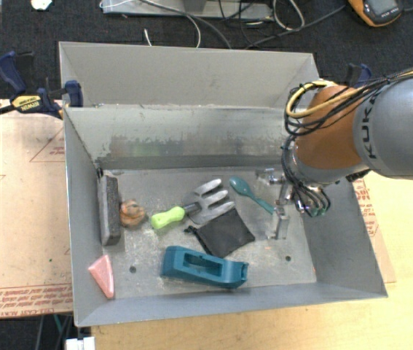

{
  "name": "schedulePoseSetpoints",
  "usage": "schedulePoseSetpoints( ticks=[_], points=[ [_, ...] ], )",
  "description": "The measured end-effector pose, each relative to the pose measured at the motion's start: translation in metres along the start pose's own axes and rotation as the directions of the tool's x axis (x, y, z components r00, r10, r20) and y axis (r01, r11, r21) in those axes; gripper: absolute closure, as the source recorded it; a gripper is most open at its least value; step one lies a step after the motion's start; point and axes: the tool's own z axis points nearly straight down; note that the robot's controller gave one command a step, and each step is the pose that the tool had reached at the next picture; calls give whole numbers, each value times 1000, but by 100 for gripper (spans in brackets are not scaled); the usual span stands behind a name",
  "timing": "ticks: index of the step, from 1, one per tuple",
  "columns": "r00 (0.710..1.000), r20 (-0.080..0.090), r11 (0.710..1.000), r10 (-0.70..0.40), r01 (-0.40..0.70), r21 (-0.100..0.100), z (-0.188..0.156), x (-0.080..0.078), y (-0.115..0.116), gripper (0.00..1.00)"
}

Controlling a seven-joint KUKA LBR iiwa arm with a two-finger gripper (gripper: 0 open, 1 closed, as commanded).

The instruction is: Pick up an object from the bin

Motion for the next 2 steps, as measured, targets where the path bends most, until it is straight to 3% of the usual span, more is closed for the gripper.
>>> schedulePoseSetpoints(
  ticks=[1, 2],
  points=[
    [997, 1, 997, -76, 76, -1, -11, -3, 11, 0],
    [1000, 1, 1000, 2, -2, 0, -30, -15, 31, 100]
  ],
)
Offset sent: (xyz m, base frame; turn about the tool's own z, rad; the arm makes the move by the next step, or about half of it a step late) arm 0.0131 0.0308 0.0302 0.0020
